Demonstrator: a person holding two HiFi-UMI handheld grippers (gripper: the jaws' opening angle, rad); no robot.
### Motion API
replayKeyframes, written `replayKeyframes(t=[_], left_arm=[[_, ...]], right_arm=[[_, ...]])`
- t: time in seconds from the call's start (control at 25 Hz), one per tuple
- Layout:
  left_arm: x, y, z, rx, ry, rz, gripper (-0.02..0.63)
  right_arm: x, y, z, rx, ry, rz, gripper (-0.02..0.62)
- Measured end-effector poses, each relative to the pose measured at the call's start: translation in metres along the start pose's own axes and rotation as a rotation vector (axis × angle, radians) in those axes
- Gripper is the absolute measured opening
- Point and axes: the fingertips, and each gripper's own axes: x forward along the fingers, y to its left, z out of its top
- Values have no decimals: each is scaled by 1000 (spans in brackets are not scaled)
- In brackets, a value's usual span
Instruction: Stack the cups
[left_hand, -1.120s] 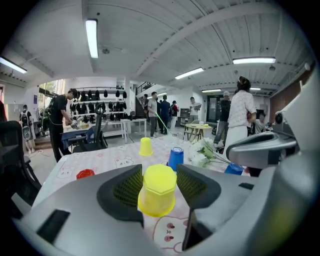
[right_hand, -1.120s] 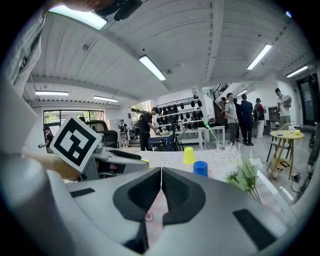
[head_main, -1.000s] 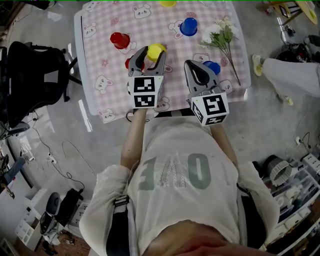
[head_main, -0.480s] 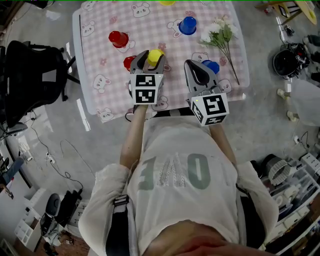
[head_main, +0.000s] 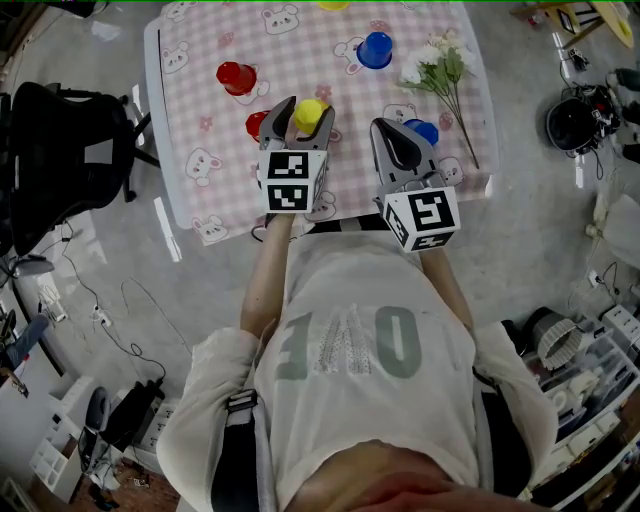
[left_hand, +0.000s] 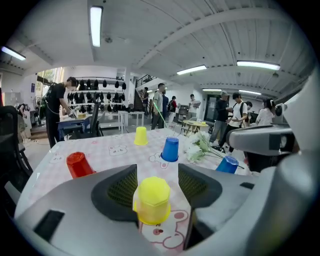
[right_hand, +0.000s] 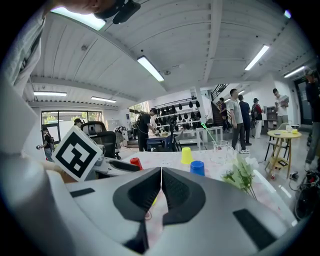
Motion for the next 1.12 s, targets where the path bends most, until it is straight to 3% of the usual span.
replayKeyframes(t=[0.12,0.24,0.4,0.56,0.84,0.96,1.12], left_arm=[[-8,-16,28,32,-68,-35,236],[-9,-41,52,1,-128,-131,236],[-5,-78,61,61,-151,-244,236],[0,-117,50,129,-115,-370,236],[23,-187,21,259,4,-546,236],[35,-209,11,298,38,-588,236],[47,-217,0,338,47,-564,236]], right_arm=[[-8,-6,5,-2,-16,-21,29],[-21,-18,3,2,-20,-66,29],[-45,-50,-15,23,5,-185,29],[-77,-91,-33,87,28,-338,29],[-109,-124,-36,110,19,-450,29],[-120,-127,-37,131,13,-487,29],[-131,-127,-49,143,16,-509,29]])
